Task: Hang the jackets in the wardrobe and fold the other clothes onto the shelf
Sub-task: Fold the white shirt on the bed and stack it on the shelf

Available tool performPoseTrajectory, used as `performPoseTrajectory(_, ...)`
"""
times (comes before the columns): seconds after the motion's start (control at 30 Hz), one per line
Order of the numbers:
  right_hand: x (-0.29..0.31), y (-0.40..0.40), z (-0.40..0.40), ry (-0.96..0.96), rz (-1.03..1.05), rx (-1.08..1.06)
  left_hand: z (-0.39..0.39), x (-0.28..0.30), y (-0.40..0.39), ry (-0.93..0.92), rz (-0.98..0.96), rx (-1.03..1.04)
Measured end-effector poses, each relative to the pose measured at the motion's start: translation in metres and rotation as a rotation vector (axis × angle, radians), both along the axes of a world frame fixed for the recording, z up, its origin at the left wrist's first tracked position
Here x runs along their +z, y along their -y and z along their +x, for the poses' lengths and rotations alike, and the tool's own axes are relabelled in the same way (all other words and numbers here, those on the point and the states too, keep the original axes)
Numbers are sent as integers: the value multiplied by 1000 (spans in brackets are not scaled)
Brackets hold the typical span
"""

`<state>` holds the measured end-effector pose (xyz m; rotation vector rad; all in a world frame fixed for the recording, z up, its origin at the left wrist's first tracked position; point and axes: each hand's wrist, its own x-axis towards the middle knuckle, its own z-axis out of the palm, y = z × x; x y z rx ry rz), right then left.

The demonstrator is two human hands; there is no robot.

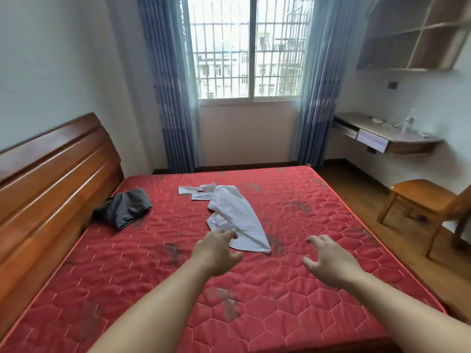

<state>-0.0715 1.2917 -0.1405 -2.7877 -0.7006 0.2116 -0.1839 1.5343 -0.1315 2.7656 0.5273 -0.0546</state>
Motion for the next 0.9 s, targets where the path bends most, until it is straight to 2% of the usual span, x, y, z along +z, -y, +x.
performPoseTrajectory(0.2, -14, 60, 45, -31, 14, 36, 29, -9, 57, -58, 18, 78)
performPoseTrajectory(0.4, -11, 56, 89, -49, 56, 94, 56, -5, 73, -80, 53, 143)
performPoseTrajectory(0.67, -26, -11, 161, -60, 10, 214, 119, -37, 14, -87, 12, 252)
performPoseTrajectory(0.77, -30, -34, 211, -36, -27, 198, 169, -52, -17, -49, -46, 261)
performPoseTrajectory(0.9, -46, -55, 267, -61, -69, 169, 222, -80, -40, -95, -109, 266)
